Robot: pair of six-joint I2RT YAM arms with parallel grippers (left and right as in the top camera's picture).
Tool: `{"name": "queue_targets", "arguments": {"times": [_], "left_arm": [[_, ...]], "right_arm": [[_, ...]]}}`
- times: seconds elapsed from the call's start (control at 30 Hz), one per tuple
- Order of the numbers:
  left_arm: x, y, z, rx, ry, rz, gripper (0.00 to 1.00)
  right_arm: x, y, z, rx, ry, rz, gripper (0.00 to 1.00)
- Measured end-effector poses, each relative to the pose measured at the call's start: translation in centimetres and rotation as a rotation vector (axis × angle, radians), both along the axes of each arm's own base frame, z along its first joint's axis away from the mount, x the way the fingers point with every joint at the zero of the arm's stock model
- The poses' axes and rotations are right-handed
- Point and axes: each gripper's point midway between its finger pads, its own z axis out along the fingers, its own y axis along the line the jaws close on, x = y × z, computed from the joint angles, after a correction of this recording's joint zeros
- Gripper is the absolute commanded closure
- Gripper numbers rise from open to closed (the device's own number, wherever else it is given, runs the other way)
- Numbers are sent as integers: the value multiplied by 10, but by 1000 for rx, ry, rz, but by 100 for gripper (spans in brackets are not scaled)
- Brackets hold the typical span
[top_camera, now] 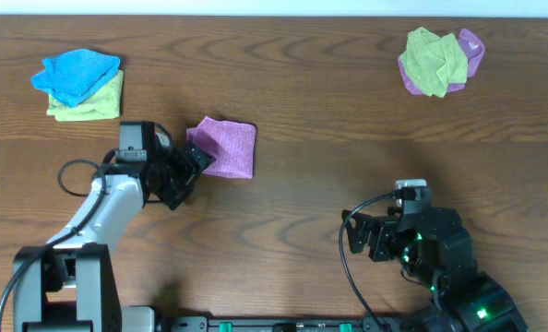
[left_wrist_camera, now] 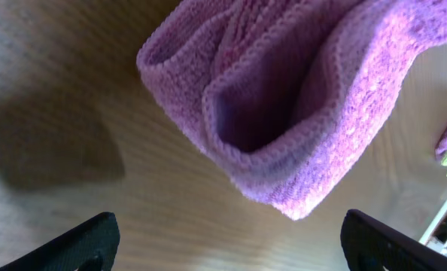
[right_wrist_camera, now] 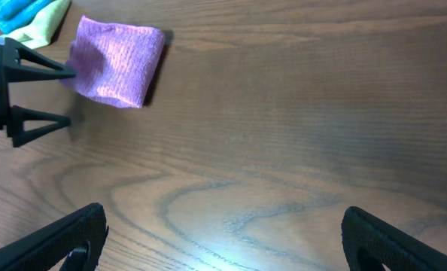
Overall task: Fold the cloth
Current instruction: 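Grasp the folded purple cloth with the left gripper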
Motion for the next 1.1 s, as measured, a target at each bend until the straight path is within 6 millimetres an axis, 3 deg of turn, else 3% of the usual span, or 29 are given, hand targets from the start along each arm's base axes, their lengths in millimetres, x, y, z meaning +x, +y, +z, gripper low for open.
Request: {"name": "queue_targets", "arguments": {"times": [0.37,0.7,1.1], "left_arm": [[8,9,-11,20,-44,95,5],[25,17,-8,50,-101,149,5],[44,4,-13,12,-150,159,1]], "right_arm": [[0,0,0,1,0,0,1],[0,0,0,0,0,0,1],[0,0,0,0,0,0,1]]}}
